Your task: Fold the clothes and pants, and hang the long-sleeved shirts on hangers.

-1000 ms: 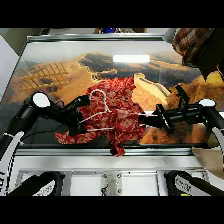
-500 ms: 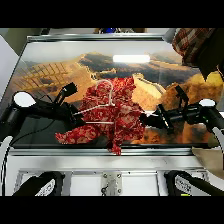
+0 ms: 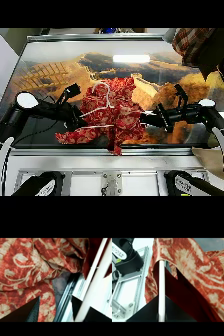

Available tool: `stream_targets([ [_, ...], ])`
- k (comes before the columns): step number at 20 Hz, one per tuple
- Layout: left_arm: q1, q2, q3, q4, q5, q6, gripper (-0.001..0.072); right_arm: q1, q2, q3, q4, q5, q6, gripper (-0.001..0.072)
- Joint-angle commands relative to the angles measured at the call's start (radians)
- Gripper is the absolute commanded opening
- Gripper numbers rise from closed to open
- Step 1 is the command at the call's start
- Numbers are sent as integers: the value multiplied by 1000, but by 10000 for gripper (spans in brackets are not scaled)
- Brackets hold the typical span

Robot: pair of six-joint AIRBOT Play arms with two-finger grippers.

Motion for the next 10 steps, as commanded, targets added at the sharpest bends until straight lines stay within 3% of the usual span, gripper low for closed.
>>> stream_targets([
  [1,-7,-9,14,23,19,-2,390,-1,1,1,17,-7,0,8],
  [3,-7,-9,48,22,11,-3,391,-1,1,1,16,-8,11,8],
  [4,-7,-9,64,22,8,-6,450,-1,1,1,16,-14,28,8],
  [5,-7,-9,73,23,9,-26,558,-1,1,1,14,-21,34,8],
  [6,-5,-9,89,19,-99,-56,570,-1,1,1,13,-29,34,8],
  [10,-2,-9,166,20,-224,-157,570,-1,1,1,14,-29,34,8],
])
